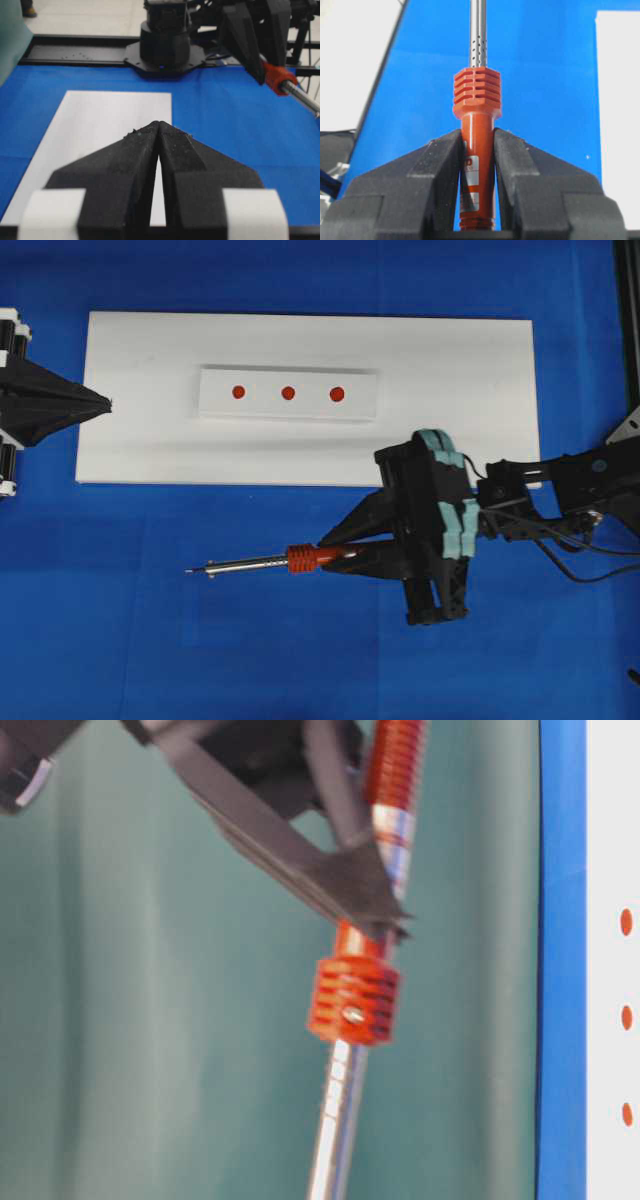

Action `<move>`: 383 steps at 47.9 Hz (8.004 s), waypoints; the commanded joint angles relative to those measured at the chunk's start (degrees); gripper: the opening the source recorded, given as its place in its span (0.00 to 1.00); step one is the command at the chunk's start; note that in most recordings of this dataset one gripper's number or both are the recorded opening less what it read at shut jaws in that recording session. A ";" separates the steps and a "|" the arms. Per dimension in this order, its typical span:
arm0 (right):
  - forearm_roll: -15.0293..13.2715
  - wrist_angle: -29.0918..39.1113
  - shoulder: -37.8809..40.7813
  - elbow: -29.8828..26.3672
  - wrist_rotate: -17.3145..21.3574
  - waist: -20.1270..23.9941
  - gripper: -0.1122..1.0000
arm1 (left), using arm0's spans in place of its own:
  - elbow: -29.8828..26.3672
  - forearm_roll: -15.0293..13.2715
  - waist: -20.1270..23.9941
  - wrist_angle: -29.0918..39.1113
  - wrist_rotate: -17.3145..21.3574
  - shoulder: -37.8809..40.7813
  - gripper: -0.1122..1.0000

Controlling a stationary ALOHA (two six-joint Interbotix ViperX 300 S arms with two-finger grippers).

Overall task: Touch the tip of the soldering iron to the mark.
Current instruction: 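Lift the soldering iron and carry it over the white strip, then move the iron tip leftward toward the leftmost red dot, then lower the iron tip onto the leftmost red dot and hold, then lift the iron tip off the dot and move it right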

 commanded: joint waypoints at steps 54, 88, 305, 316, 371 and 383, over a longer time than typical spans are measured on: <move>-22.68 16.44 -1.23 -3.08 -3.34 -25.49 0.16 | -0.53 0.09 0.09 -0.18 -0.09 0.18 0.10; -22.85 32.61 1.93 -6.94 -2.29 -26.72 0.16 | -0.44 0.09 0.18 -0.09 -0.09 0.26 0.10; -22.94 35.77 16.70 -15.73 -2.11 -28.04 0.16 | 0.26 0.09 0.18 -0.09 -0.09 0.44 0.10; -22.94 38.50 12.92 -16.79 -2.20 -28.04 0.16 | 0.18 0.18 0.09 -0.09 -0.09 0.35 0.10; -28.04 46.58 1.32 -10.55 3.34 -28.48 0.16 | 0.26 0.09 0.09 -0.09 0.00 0.26 0.10; -28.04 46.67 -2.11 -6.50 4.57 -28.48 0.16 | 0.26 0.09 0.09 -0.09 0.00 0.26 0.10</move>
